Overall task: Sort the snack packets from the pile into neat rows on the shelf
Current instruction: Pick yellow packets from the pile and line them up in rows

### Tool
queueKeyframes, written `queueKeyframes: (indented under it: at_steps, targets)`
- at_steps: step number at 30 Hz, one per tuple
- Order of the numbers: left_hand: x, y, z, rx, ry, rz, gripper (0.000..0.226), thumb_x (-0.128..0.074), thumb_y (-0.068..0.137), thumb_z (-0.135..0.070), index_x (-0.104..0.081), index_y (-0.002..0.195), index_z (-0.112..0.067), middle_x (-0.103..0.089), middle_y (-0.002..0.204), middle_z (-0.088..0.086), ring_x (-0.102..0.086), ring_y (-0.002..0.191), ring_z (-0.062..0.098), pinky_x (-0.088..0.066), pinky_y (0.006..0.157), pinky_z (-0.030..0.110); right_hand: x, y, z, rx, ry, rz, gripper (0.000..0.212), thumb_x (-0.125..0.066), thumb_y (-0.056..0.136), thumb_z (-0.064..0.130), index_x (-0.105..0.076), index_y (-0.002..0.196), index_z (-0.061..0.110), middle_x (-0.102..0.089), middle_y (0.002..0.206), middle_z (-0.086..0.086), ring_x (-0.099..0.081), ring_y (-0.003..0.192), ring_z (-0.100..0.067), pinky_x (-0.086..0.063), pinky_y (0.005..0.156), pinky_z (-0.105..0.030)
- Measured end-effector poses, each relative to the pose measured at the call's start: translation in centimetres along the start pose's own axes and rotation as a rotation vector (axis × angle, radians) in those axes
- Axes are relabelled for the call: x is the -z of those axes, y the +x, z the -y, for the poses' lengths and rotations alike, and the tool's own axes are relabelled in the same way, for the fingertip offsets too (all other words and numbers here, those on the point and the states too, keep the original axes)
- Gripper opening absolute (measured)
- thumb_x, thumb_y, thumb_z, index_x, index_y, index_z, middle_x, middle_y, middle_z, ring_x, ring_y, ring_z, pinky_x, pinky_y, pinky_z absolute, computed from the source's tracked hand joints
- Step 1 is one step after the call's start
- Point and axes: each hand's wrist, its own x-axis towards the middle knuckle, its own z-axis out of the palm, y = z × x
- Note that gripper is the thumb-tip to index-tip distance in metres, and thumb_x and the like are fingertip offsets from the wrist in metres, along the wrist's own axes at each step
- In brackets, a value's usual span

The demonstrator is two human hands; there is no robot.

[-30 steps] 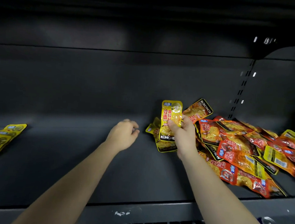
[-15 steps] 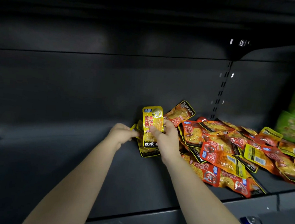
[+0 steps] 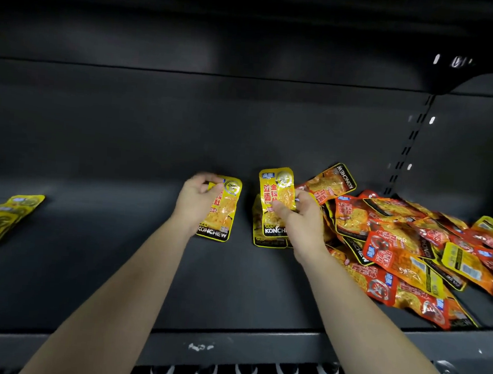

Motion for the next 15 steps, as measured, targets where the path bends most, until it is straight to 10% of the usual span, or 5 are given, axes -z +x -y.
queueKeyframes:
  at_steps: [9,15]
  targets:
    - [7.5,-2.8,-0.5,-0.026,0.205,0.085,0.040,-0.069,0.074,0.001,-0.064,0.100,-0.029,-0.071,0.099,0.004,-0.069,0.087,0.026,-0.057,0.078,0.044,-4.2,-1.1,1.4,-0.031,-0.274,0.265,0.019,-0.070,0.080,0.011,-0.061,0.097,0.013,-0.072,0.091,-0.010,-0.069,0.084,-0.031,-0.057,0.078,-0.045]
    - [13.5,-4.3,-0.4,-0.056,0.340,0.018,0.059,-0.078,0.074,-0.005,-0.052,0.126,-0.017,-0.072,0.096,-0.002,-0.069,0.092,0.017,-0.055,0.085,0.039,-9.5,-2.9,3.1,0.136,-0.521,0.324,0.011,-0.069,0.082,0.025,-0.060,0.083,0.020,-0.069,0.081,0.001,-0.064,0.073,-0.018,-0.049,0.068,-0.031]
